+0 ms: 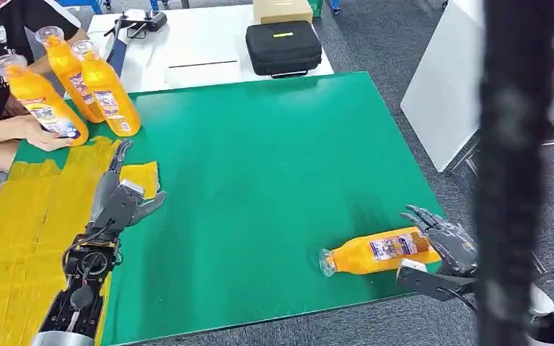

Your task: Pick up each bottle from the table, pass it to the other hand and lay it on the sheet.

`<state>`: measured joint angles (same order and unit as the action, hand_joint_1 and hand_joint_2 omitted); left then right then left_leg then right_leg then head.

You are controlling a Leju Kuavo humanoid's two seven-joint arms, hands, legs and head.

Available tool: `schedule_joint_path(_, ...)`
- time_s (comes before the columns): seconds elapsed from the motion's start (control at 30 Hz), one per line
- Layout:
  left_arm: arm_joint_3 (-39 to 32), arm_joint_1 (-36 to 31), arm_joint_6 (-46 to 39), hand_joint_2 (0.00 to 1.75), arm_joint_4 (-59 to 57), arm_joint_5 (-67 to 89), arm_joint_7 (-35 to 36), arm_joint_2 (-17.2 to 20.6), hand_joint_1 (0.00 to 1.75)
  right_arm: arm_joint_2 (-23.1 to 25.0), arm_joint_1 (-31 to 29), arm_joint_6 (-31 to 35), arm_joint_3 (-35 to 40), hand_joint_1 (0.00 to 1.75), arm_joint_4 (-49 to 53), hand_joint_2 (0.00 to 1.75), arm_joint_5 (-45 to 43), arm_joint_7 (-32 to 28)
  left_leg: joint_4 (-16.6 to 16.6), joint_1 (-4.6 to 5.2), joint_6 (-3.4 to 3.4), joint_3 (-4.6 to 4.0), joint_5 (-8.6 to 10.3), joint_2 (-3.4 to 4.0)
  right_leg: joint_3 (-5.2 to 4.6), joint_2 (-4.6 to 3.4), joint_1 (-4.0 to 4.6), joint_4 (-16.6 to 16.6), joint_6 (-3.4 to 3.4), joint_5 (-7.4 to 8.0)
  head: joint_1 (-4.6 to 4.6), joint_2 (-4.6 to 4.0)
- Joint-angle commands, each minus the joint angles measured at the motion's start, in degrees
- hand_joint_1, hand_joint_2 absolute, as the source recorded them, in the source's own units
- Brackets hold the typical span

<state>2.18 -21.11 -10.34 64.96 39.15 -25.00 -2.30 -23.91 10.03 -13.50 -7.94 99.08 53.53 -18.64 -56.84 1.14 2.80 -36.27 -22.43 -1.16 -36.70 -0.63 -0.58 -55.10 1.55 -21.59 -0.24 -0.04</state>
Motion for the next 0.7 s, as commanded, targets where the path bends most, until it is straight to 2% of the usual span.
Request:
schedule_joint_path(0.03, 1.0, -2.0, 0.0, 1.75, -3.3, 0.2, 0.7, -1.3, 0.0, 3.3, 1.0, -1.6, -3.1, 0.0, -3.0, 1.75, 3.0, 1.7, 0.0, -0.1, -0.22, 0.35, -0.16, -0.06, 0.41, 0.18, 0.11, 0.0, -0.06, -0.18, -0.02, 0.0)
schedule_joint_path(0.17, 1.0, -2.6, -0.1, 1.75, -4.2, 0.1, 0.8, -1.7, 0.0, 3.8, 0.7, -1.8, -3.4, 0.0, -4.8, 1.75, 4.5, 2.3, 0.0, -0.14, -0.31, 0.63, -0.3, -0.06, 0.71, 0.22, 0.16, 0.0, -0.08, -0.32, 0.0, 0.0)
schedule_joint_path(0.2, 0.9, -2.7, -0.1, 1.75, -4.4, 0.0, 0.9, -1.9, 0.0, 3.9, 0.2, -1.8, -3.5, 0.0, -5.8, 1.75, 5.0, 2.7, 0.0, -0.08, -0.16, 0.28, -0.09, -0.02, 0.31, 0.1, 0.09, 0.1, -0.04, -0.1, -0.02, 0.0)
schedule_joint_path(0.23, 0.9, -2.8, -0.1, 1.75, -4.4, 0.0, 0.9, -1.9, 0.0, 3.8, 0.0, -1.8, -3.6, 0.0, -6.2, 1.75, 5.1, 2.7, 0.0, -0.11, -0.23, 0.47, -0.21, 0.0, 0.52, 0.14, 0.13, 0.1, -0.05, -0.2, 0.02, 0.0)
schedule_joint_path(0.43, 0.3, -3.2, -0.3, 1.75, -5.9, -0.3, 1.6, -2.4, 0.0, 4.1, -3.1, -0.1, -3.0, 0.0, -10.8, 1.75, 7.6, 4.1, 0.0, -0.07, -0.14, 0.24, -0.07, 0.05, 0.26, 0.03, 0.08, 0.1, -0.03, -0.05, 0.0, 0.0)
schedule_joint_path(0.53, 0.2, -3.4, -0.6, 1.75, -7.0, -0.5, 1.6, -2.4, 0.0, 4.3, -4.1, 0.4, -2.2, 0.0, -12.7, 1.75, 8.1, 4.2, 0.0, -0.13, -0.26, 0.49, -0.21, 0.12, 0.53, 0.03, 0.14, 0.1, -0.06, -0.16, 0.0, 0.0)
schedule_joint_path(0.6, 0.2, -3.5, -0.6, 1.75, -7.5, -0.6, 1.6, -2.4, 0.0, 4.6, -4.4, 0.4, -2.0, 0.0, -13.0, 1.75, 8.0, 4.1, 0.0, -0.09, -0.18, 0.32, -0.11, 0.06, 0.34, 0.03, 0.1, 0.1, -0.05, -0.08, 0.0, 0.0)
schedule_joint_path(0.67, 0.0, -3.7, -0.7, 1.75, -8.2, -0.8, 1.6, -2.5, 0.0, 5.0, -5.3, 0.6, -1.1, 0.0, -14.2, 1.75, 8.5, 4.2, 0.0, -0.14, -0.31, 0.6, -0.28, 0.12, 0.64, 0.04, 0.15, 0.1, -0.08, -0.23, -0.02, 0.0)
schedule_joint_path(0.7, -0.2, -4.0, -0.7, 1.75, -8.8, -1.1, 1.5, -2.6, 0.0, 5.2, -6.0, 0.8, -0.4, 0.0, -15.3, 1.75, 9.0, 4.3, 0.0, -0.11, -0.23, 0.44, -0.17, 0.1, 0.47, 0.03, 0.12, 0.1, -0.06, -0.14, 0.0, 0.0)
